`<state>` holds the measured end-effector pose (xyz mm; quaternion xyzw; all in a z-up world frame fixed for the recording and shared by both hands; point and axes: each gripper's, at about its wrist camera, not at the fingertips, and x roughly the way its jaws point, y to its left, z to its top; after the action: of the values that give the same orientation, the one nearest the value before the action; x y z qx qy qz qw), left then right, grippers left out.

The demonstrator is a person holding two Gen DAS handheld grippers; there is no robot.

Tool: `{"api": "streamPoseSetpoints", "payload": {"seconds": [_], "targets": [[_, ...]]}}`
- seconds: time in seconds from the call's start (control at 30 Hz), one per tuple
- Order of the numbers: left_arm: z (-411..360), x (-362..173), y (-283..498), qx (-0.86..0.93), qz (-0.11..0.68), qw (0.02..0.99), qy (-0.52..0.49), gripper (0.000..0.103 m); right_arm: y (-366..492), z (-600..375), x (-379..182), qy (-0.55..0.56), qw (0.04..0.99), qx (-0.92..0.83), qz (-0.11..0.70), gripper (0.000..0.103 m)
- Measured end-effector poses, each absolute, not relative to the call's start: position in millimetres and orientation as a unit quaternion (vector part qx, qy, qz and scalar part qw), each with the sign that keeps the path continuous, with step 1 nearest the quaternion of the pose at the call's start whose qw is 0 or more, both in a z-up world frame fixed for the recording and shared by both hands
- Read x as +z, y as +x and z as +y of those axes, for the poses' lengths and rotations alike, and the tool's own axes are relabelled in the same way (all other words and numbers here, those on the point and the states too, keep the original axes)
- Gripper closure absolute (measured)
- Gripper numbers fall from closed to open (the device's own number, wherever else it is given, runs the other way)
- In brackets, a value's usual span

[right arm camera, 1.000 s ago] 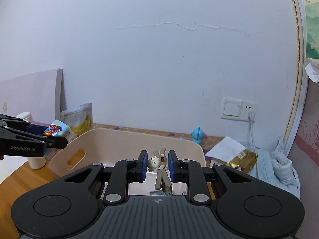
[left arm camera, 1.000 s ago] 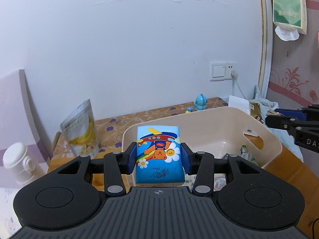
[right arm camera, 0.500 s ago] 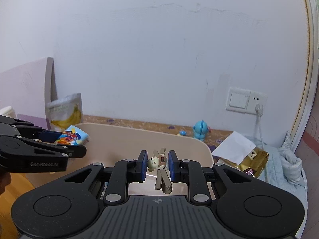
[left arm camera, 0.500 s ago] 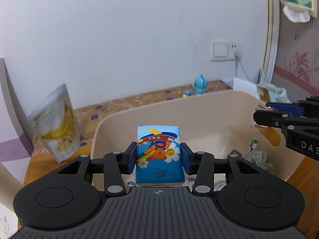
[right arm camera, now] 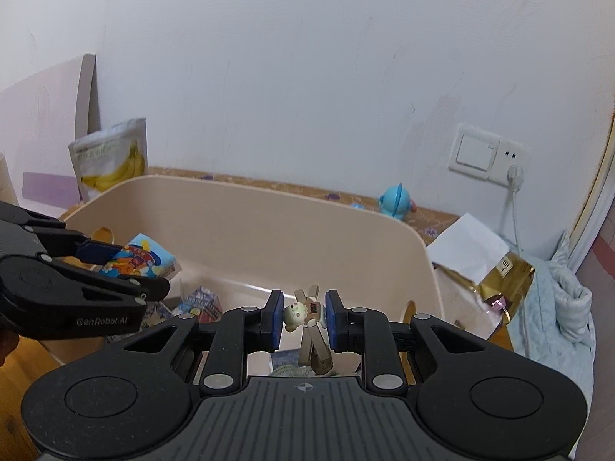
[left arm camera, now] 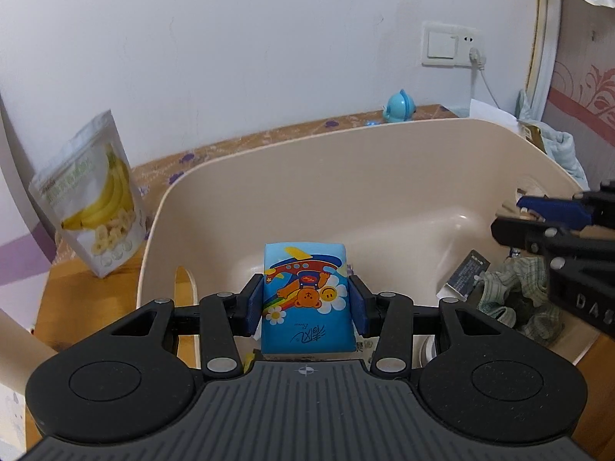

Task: Organize objects

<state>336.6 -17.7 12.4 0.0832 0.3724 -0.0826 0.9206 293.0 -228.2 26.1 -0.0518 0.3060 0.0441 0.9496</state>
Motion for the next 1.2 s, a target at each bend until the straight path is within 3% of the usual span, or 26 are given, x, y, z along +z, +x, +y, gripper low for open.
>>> {"api": "streamPoseSetpoints", "payload": {"seconds": [0.13, 0.17, 0.3, 0.37, 0.5, 0.57, 0.63, 0.83, 1.2], "targets": [[-17, 14, 335, -0.084, 0.375, 0.920, 0.081, 0.056, 295, -228, 21, -0.051, 0.945, 0.046, 0.319, 0.076], [-16, 15, 334, -0.084, 0.373, 0.921, 0.078, 0.055, 294, -229, 20, -0.050, 0.945, 0.045, 0.320, 0.066], [-15, 21, 329, -0.074, 0.367, 0.925, 0.071, 0.032, 290, -230, 20, -0.048, 0.944, 0.043, 0.325, 0.058], [-15, 25, 325, -0.069, 0.358, 0.929, 0.070, 0.029, 287, -230, 21, -0.049, 0.944, 0.042, 0.322, 0.050], [-16, 33, 316, -0.057, 0.343, 0.935, 0.075, 0.022, 277, -230, 28, -0.052, 0.948, 0.043, 0.310, 0.030], [-17, 37, 311, -0.054, 0.337, 0.937, 0.079, 0.021, 272, -232, 32, -0.048, 0.950, 0.045, 0.304, 0.012], [-17, 39, 307, -0.057, 0.337, 0.937, 0.071, 0.020, 267, -233, 37, -0.043, 0.953, 0.045, 0.296, 0.002], [-20, 50, 288, -0.051, 0.318, 0.944, 0.069, 0.014, 251, -234, 47, -0.044, 0.958, 0.039, 0.280, 0.000], [-17, 69, 258, -0.040, 0.295, 0.953, 0.061, 0.013, 225, -245, 51, -0.002, 0.959, 0.025, 0.283, 0.000]]}}
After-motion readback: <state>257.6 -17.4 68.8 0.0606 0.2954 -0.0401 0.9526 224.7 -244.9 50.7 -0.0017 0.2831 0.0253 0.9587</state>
